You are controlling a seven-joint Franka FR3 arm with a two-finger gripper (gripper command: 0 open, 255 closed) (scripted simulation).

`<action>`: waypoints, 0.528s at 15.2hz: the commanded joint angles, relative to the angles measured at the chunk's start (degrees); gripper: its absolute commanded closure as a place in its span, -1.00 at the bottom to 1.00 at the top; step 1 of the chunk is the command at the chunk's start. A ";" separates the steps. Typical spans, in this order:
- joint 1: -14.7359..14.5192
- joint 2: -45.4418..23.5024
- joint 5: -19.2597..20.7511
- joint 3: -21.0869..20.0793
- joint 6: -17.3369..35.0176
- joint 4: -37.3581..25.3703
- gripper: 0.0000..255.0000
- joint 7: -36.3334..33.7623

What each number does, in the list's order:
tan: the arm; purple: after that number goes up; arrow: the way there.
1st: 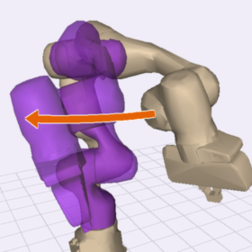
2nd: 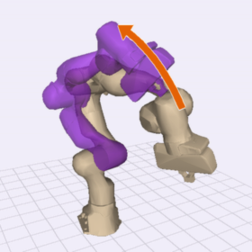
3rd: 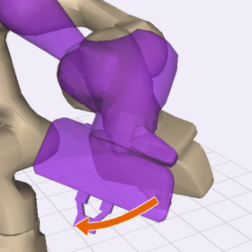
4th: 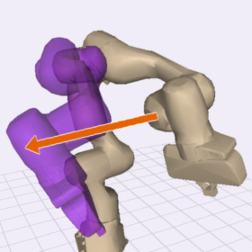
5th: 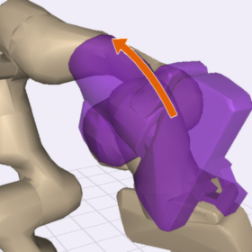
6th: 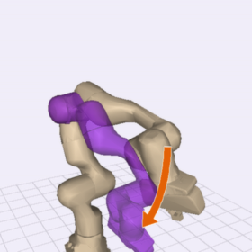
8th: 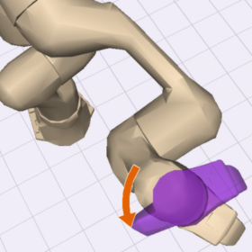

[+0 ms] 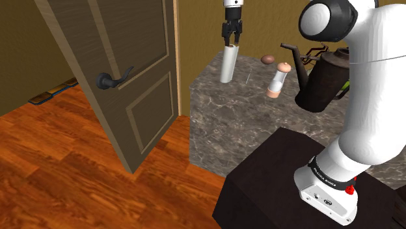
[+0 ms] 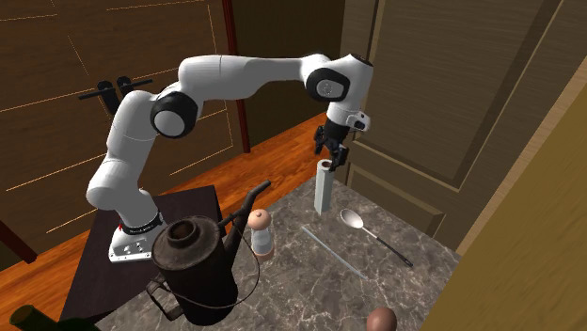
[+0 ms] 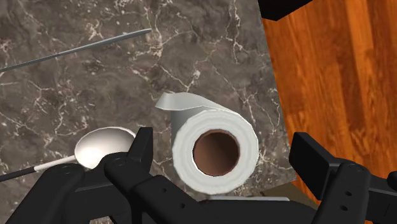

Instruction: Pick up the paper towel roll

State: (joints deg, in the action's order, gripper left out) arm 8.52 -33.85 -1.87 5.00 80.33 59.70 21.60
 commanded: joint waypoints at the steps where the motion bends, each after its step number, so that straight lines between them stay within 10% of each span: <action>1: 0.02 -0.31 -0.07 -0.03 1.34 0.99 -1.00 0.04; 7: -0.14 0.36 -0.04 -0.03 5.30 5.63 -1.00 0.04; 8: -0.12 0.46 -0.03 -0.02 5.44 5.87 1.00 0.08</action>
State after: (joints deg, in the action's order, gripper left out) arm 8.42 -33.44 -1.88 5.00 85.54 65.28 21.67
